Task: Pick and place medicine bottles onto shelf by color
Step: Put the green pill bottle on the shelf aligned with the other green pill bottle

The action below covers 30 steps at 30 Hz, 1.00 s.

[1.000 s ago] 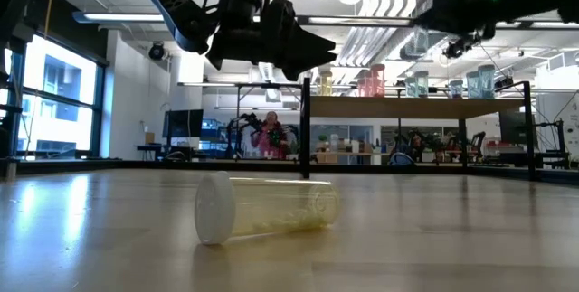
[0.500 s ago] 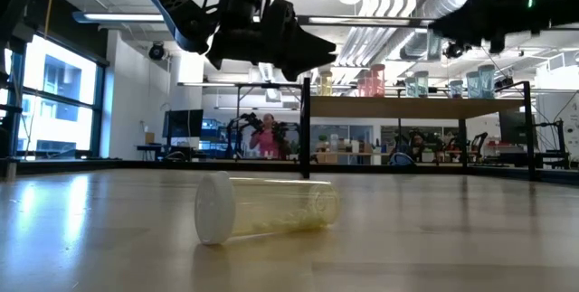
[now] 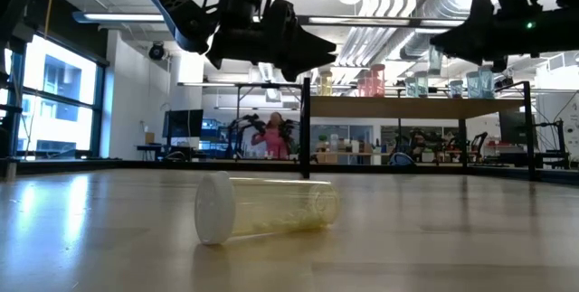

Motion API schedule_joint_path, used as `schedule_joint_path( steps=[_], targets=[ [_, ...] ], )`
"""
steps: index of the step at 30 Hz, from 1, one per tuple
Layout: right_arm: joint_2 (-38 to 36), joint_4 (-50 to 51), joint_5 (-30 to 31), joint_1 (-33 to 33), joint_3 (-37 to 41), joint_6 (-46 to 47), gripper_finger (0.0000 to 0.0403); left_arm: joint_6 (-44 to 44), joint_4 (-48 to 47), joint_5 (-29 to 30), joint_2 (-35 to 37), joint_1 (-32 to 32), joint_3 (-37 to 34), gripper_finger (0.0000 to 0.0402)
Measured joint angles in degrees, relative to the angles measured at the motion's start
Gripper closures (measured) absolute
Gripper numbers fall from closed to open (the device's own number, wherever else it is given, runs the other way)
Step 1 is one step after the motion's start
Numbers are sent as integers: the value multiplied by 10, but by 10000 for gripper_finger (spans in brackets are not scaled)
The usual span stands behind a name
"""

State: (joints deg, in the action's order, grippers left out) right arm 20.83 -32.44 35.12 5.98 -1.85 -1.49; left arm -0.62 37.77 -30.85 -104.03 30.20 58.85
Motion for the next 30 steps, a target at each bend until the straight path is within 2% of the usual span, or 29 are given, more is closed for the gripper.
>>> schedule_joint_path(
  steps=[7,14,30],
  targets=[
    [23,-9,65,0,0,1,295,0,22,0,0,0,0,206],
    [54,-15,93,6,0,15,295,0,24,0,0,0,0,206],
    [145,-69,95,41,0,38,295,0,24,0,0,0,0,206]
  ],
)
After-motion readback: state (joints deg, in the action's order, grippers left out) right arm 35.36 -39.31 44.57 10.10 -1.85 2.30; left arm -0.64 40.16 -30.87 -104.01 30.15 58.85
